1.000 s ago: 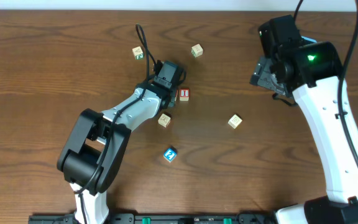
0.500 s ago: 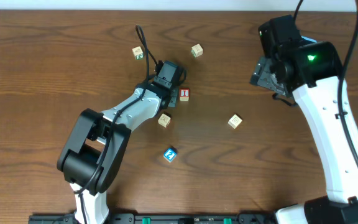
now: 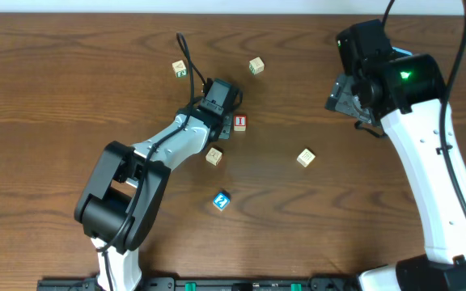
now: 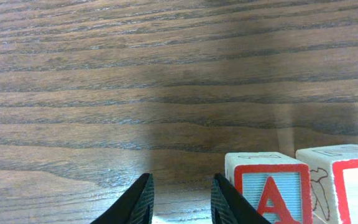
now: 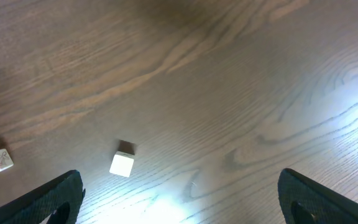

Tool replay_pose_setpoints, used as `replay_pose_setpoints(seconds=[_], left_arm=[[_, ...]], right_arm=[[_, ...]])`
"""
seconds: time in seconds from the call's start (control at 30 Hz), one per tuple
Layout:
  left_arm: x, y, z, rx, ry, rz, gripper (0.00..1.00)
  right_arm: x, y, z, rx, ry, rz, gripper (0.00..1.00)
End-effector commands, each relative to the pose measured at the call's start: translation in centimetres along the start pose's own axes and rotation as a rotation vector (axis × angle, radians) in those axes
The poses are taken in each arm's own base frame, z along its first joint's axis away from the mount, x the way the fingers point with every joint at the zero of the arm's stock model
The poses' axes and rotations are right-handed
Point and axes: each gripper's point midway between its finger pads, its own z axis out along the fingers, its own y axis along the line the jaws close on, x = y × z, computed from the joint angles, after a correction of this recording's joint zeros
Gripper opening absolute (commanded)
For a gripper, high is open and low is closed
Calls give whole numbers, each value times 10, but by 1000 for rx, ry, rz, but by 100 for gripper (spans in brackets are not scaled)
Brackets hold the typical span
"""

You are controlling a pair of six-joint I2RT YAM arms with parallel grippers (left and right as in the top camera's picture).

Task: Spell out Ai2
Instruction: 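Open left gripper and hold above the A and I blocks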

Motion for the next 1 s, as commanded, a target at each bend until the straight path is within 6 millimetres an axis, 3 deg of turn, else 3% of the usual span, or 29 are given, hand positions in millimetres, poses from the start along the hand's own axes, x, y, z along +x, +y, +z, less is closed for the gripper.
replay_pose_setpoints(seconds=[0.0, 0.57, 0.97], left_arm=[[-6, 1, -7, 4, -20, -8, 32], [-18, 12, -7, -57, -73, -19, 37], [-15, 3, -7, -6, -55, -27, 37]], right_arm=[[-7, -8, -7, 9, -34, 15, 99], [-7, -8, -7, 9, -33, 15, 99], [-7, -8, -7, 9, -33, 15, 99]])
